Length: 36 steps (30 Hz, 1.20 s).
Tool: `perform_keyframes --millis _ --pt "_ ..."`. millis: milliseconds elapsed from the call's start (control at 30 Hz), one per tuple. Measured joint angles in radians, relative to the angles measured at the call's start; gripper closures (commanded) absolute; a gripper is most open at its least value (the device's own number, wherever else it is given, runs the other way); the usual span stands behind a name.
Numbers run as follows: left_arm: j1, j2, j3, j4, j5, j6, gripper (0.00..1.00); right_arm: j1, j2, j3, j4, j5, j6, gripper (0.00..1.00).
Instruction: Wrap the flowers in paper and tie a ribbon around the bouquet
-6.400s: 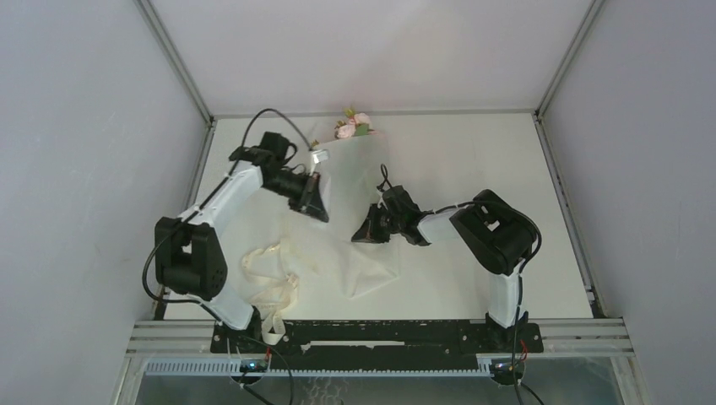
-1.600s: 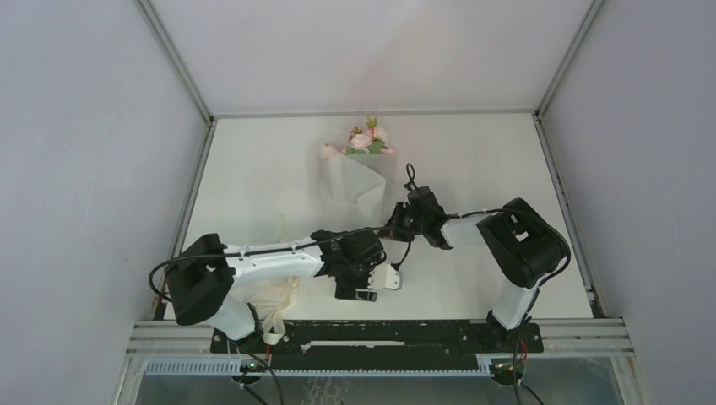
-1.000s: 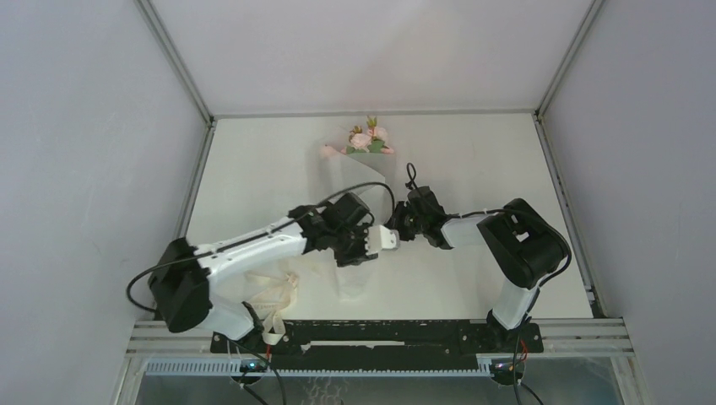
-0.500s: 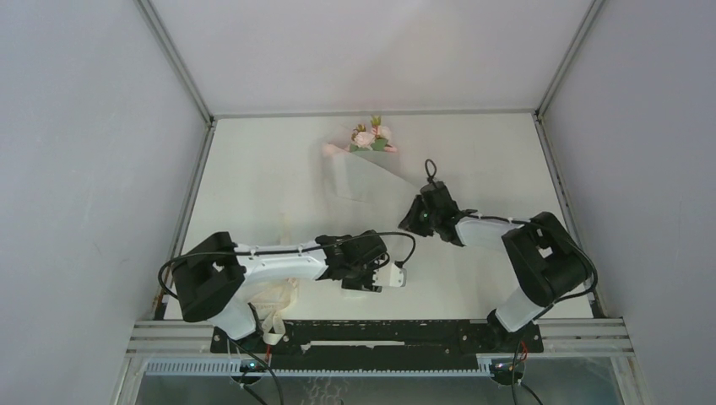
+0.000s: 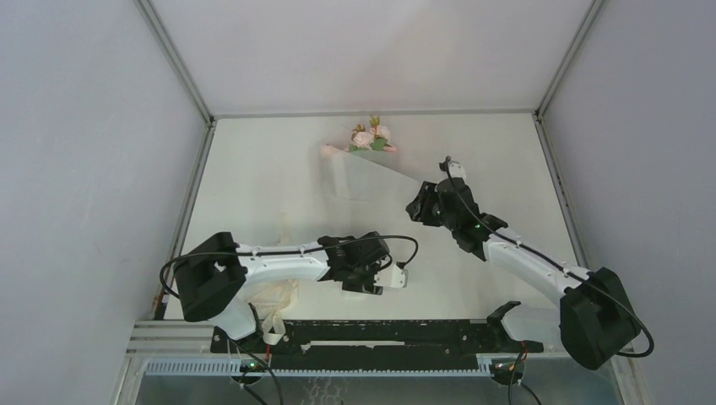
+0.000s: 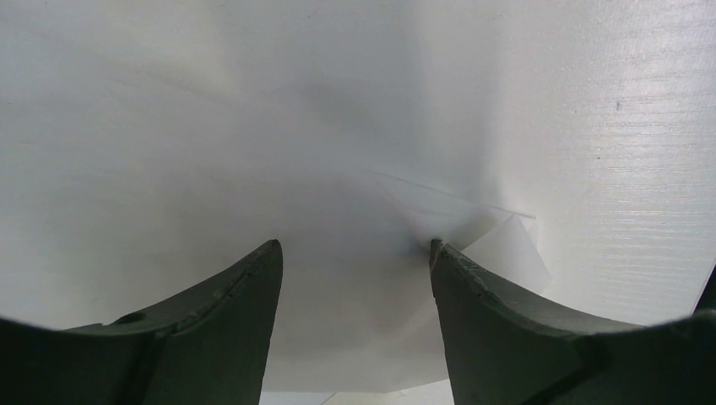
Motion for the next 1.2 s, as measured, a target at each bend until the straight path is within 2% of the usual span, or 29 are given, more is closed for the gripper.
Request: perform_keyframes --millis 133,200,333,567,933,1067,1133,1200 --pt "-0.001 0.007 0.009 -0.009 -0.002 0.000 0.28 0.105 -0.032 0.000 0.057 0.003 -0.008 0.39" --pt "-0.001 0.009 0.011 -0.012 -0.002 0.000 0.28 0.137 -0.018 0.007 0.092 0.001 -0.012 0.30" --pt "-0.001 0.009 0.012 -0.013 -0.003 0.000 0.28 0.121 0.123 0.079 0.108 0.003 -0.006 0.15" --pt "-0.001 0.009 0.012 -0.013 -0.003 0.000 0.28 -0.035 0.458 0.168 0.166 -0.148 -0.004 0.14" --pt "-0.006 0.008 0.008 -0.009 -0.016 0.001 0.28 -0.108 0.661 0.214 0.452 -0.400 0.120 0.17" --pt "-0.008 0.002 -0.001 0.000 -0.018 0.001 0.28 -0.111 0.714 0.217 0.554 -0.470 0.184 0.28" --pt "-0.008 -0.002 -0.006 0.006 -0.019 0.001 0.28 -0.111 0.737 0.218 0.591 -0.496 0.211 0.52" --pt "-0.008 -0.005 -0.011 0.011 -0.021 0.001 0.27 -0.111 0.765 0.217 0.616 -0.516 0.235 0.84"
